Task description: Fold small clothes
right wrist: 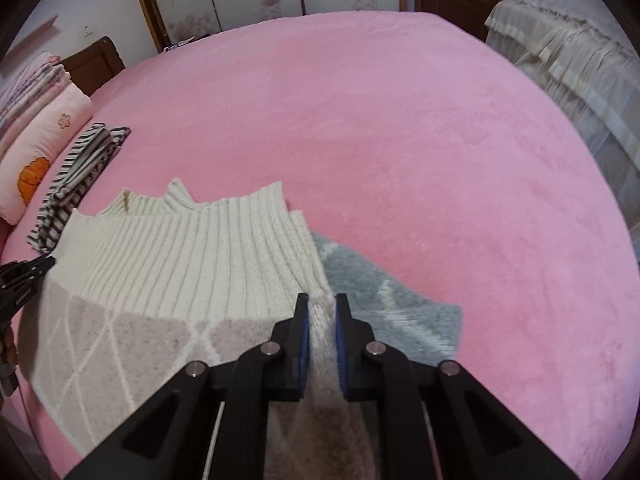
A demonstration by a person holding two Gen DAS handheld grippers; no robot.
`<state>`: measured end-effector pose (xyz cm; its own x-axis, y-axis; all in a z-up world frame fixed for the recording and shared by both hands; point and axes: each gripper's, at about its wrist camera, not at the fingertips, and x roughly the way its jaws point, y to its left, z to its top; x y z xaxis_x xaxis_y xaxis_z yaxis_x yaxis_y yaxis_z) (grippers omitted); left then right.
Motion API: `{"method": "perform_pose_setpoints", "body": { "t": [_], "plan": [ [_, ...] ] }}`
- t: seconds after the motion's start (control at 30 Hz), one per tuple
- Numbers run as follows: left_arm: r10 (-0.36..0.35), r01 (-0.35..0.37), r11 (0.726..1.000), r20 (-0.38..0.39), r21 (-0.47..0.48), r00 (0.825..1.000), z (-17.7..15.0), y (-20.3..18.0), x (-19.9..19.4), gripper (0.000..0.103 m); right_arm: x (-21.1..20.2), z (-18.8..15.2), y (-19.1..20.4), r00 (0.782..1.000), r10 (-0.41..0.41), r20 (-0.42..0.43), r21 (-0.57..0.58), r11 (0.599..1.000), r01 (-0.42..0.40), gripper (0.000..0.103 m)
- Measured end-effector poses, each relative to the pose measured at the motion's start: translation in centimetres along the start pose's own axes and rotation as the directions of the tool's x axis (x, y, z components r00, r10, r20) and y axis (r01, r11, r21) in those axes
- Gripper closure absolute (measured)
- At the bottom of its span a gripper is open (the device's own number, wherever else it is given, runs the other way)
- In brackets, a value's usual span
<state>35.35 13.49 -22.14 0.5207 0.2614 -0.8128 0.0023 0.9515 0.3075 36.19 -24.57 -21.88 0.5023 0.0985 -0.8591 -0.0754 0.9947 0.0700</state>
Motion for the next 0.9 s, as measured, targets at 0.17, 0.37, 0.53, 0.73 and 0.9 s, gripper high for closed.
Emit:
{"method": "perform_pose_setpoints", "body": {
  "t": [0.17,0.37,0.53,0.73,0.9],
  "plan": [
    [0.013,-0.013,1.0,-0.004,-0.012,1.0,-0.8,0.6,0.9,0.095,0.3,-0.6,-1.0,1.0,0.002,-0.004,0.024,1.0,-0.002,0.094],
    [0.039,-0.039,0.999,0.024,0.006,0.999,-1.5,-0.1,1.0,0.094,0.7,-0.8,-0.3,0.999,-0.043,0.004,0.004,0.999,0.043,0.093],
    [0.023,-0.023,1.0,0.029,-0.008,0.999,-1.3,0.5,0.2,0.073,-0.3,-0.7,0.3,0.998,-0.057,0.001,-0.004,0.998,0.057,0.085],
    [0.049,-0.047,0.997,0.046,-0.054,0.998,-1.4,2.5,-2.3,0.023,-2.9,-0.7,0.9,0.993,-0.11,0.034,-0.002,0.994,0.11,0.062],
    [-0.005,0.006,0.999,0.023,-0.036,1.0,-3.0,2.4,-5.2,0.023,-6.1,-1.2,2.4,0.99,-0.11,0.09,-0.018,0.994,0.112,0.062]
  ]
}}
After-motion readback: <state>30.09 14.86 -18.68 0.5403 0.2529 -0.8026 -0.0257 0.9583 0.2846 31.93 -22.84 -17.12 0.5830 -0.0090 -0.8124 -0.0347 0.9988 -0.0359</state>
